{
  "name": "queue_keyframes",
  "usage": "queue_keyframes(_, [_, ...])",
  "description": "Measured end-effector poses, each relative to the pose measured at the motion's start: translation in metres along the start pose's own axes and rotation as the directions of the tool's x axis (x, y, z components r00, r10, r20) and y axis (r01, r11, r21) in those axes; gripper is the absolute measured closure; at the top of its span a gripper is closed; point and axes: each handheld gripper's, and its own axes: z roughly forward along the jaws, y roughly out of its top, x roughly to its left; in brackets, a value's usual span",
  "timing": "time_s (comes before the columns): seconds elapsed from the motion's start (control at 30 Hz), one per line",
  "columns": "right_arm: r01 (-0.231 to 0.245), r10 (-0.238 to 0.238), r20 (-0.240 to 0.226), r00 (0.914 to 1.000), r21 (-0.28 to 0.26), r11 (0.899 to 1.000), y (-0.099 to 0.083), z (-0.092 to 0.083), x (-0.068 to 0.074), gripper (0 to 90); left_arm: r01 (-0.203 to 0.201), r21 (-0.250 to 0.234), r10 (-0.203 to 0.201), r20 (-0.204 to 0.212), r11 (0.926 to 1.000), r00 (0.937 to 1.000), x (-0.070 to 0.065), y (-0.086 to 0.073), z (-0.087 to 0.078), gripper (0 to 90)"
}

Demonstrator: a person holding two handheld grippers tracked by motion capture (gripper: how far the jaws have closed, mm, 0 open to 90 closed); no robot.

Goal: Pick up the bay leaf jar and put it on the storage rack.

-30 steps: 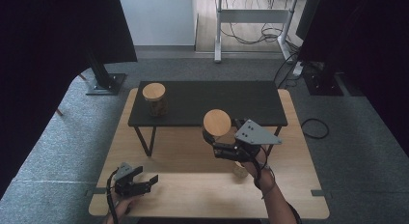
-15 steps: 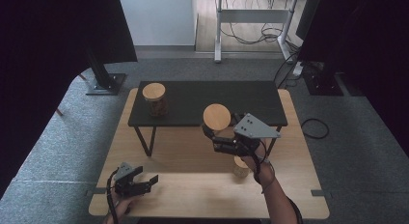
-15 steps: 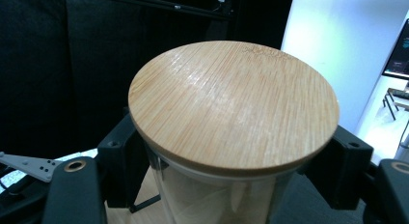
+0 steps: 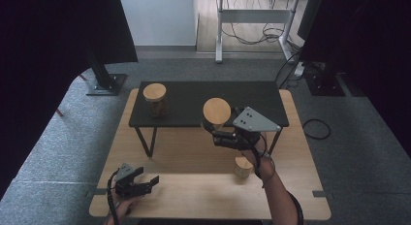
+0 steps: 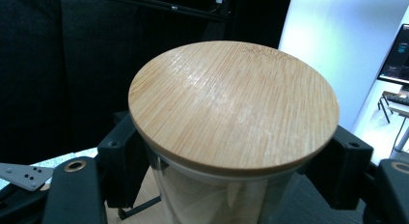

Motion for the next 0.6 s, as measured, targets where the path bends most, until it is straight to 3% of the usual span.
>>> queue_keyframes(0.6, [-0.022, 0.021, 0.014, 0.9997, 0.018, 1.000, 0.000, 0.016, -0.017, 25.1, -0.007, 0.003, 0.007, -0.001, 1.0000, 1.0000, 0.000, 0.000, 0.000, 14.5])
